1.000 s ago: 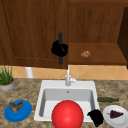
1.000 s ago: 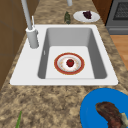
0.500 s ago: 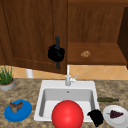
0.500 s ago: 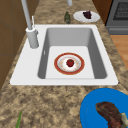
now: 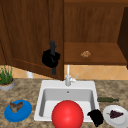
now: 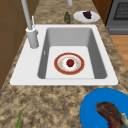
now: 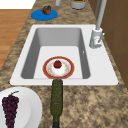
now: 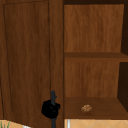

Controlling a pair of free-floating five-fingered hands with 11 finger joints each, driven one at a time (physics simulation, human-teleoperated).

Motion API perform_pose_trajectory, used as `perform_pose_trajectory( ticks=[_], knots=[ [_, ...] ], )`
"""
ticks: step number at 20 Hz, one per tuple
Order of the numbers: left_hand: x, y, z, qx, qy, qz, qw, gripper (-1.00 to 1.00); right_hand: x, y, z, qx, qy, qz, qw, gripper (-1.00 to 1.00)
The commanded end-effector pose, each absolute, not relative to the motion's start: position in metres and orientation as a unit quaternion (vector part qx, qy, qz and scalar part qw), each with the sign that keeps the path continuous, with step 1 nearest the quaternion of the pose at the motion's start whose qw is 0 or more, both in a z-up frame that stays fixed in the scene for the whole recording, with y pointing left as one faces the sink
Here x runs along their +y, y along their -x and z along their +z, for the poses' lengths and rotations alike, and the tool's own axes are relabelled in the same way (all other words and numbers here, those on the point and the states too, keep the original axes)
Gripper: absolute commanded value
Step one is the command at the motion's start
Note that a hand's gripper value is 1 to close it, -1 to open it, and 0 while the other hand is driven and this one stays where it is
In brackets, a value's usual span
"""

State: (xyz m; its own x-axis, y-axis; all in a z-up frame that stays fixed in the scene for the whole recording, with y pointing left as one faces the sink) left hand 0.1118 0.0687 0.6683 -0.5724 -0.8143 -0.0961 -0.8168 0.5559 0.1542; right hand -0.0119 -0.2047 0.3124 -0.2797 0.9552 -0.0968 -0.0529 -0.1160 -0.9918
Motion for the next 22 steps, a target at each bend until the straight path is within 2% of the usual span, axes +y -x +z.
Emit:
perform_pose_trajectory(
  ticks=[1, 22],
  knots=[
    [0.099, -0.089, 0.649, 0.883, 0.463, 0.078, 0.0, 1.0, -0.205, 0.012, 0.312, -0.52, 0.434, 0.608, 0.415, 0.0],
    [0.198, 0.017, 0.64, 0.926, 0.368, 0.083, 0.027, 1.0, -0.205, 0.012, 0.312, -0.52, 0.434, 0.608, 0.415, 0.0]
  ],
)
